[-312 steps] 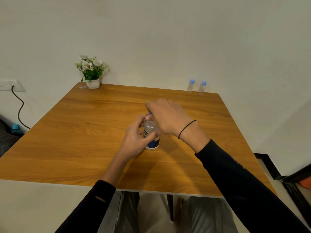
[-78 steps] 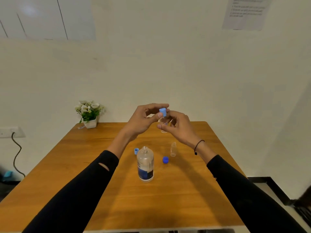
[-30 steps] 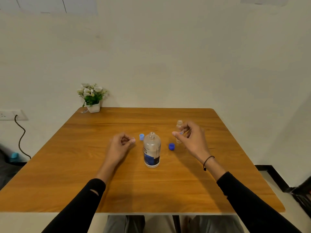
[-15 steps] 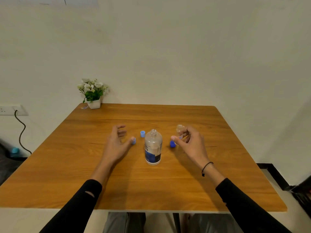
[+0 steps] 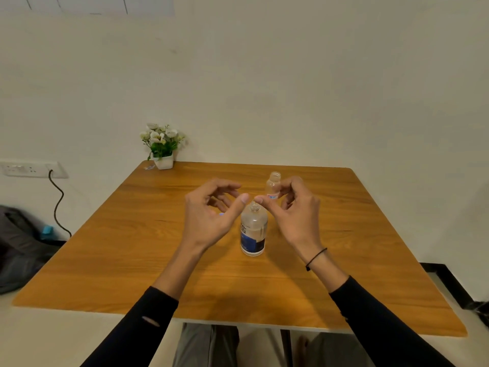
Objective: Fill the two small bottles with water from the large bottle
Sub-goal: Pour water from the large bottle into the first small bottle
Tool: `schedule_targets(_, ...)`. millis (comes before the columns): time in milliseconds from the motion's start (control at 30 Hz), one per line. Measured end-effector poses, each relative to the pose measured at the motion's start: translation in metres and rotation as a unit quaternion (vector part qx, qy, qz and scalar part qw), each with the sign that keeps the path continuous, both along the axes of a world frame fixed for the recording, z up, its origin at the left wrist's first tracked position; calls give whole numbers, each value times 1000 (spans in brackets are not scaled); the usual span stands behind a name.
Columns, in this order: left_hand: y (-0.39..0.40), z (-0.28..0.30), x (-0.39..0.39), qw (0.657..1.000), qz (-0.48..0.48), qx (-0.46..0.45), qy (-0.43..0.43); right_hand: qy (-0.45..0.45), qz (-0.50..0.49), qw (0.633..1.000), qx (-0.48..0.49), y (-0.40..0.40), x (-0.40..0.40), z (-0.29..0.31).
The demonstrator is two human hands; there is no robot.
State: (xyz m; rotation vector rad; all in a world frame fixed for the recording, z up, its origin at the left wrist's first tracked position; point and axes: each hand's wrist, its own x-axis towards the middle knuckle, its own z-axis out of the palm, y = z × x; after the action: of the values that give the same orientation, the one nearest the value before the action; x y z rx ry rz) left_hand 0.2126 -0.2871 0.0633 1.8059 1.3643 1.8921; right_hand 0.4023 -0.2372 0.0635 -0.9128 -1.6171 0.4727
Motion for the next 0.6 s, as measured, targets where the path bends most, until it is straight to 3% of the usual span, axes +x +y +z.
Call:
schedule_targets(233, 18, 8, 3, 996, -67, -55, 37, -51, 16, 996, 71, -11, -37, 10)
schedule_targets(400, 17, -4, -13, 997, -44, -57, 0, -134, 30, 989, 60, -8, -34, -11)
schedule_targets(600, 17, -39, -34, 992, -14, -122, -30, -101, 38, 986, -126, 2, -10, -67)
